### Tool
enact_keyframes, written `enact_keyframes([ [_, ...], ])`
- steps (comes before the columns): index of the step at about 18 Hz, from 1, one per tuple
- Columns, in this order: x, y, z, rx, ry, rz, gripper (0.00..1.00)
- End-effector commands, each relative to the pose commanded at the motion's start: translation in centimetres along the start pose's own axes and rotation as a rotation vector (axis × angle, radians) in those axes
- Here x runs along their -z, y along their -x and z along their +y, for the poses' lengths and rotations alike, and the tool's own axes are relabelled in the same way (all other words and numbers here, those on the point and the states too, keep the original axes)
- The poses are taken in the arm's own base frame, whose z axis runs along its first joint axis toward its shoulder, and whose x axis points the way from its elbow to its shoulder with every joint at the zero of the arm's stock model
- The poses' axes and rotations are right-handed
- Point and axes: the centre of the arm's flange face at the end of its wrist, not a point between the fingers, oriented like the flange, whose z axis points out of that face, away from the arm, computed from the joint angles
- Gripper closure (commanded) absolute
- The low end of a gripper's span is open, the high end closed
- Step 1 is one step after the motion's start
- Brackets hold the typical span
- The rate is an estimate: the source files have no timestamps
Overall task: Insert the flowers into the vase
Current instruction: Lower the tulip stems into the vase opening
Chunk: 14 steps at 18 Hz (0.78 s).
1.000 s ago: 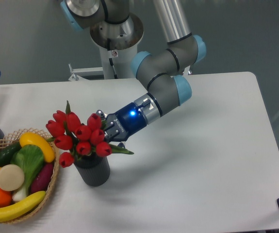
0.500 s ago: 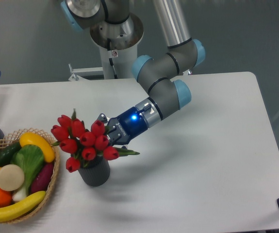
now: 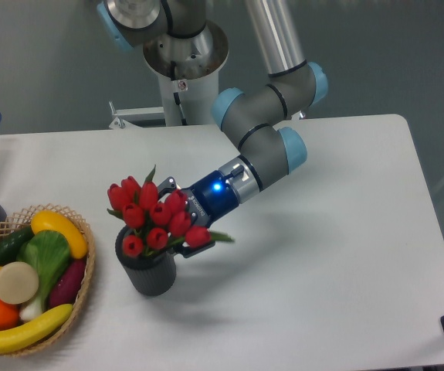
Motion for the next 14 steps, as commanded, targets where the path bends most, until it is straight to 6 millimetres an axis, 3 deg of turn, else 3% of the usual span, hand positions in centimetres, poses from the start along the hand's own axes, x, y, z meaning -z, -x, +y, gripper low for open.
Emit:
enact_keyframes([
  [2, 0.3, 0.0, -0.1, -0.001, 0.0, -0.005, 0.0],
  [11, 0.9, -0.4, -0.9, -0.038, 0.119, -0.03, 0.0],
  [14, 2.0, -0.5, -1.9, -0.063, 0.177, -0.059, 0.0],
])
